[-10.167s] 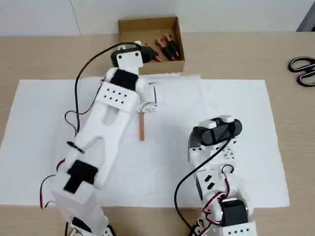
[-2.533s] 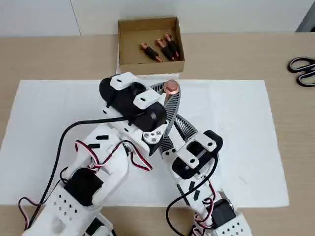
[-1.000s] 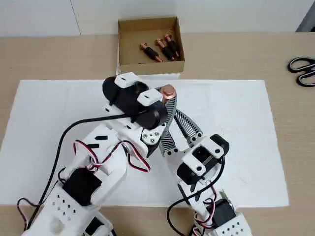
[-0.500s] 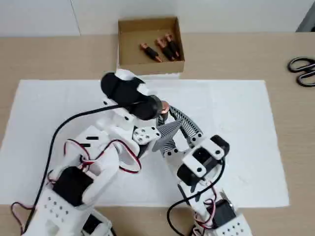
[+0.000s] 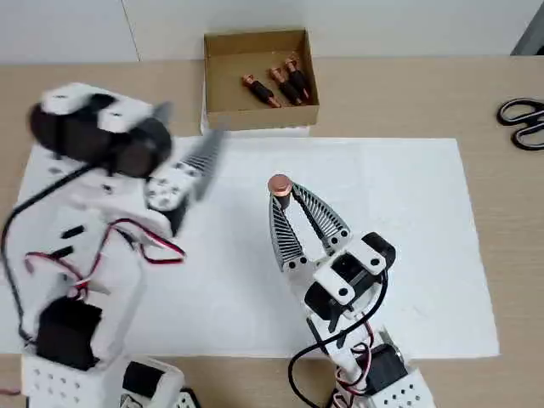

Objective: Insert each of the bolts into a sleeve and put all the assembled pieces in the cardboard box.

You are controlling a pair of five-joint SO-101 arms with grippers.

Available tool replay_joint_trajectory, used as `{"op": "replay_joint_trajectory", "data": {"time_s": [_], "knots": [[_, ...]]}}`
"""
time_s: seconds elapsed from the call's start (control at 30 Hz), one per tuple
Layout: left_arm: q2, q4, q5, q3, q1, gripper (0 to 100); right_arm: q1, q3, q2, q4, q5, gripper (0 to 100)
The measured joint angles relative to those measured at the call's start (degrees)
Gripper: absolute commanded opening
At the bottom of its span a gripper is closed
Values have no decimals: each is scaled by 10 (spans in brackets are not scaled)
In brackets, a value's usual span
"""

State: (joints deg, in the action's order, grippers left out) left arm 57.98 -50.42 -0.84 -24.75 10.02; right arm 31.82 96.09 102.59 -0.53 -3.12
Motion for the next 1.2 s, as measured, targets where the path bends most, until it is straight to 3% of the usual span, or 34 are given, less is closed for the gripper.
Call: {"op": "replay_joint_trajectory", "data": {"time_s": [0.23, 0.5, 0.63, 1.07, 1.2], "knots": [[102, 1, 0, -127, -59, 6, -86, -11, 0, -4, 0, 5], [266, 4, 0, -301, -61, 6, -99, -150, -11, -189, 0, 5], [341, 34, 0, -355, -61, 6, -99, -199, -62, -211, 0, 5], [425, 48, 0, -414, -62, 6, -102, -438, -476, -210, 0, 5], [426, 50, 0, -433, -64, 6, -112, -522, -644, -158, 0, 5]]}}
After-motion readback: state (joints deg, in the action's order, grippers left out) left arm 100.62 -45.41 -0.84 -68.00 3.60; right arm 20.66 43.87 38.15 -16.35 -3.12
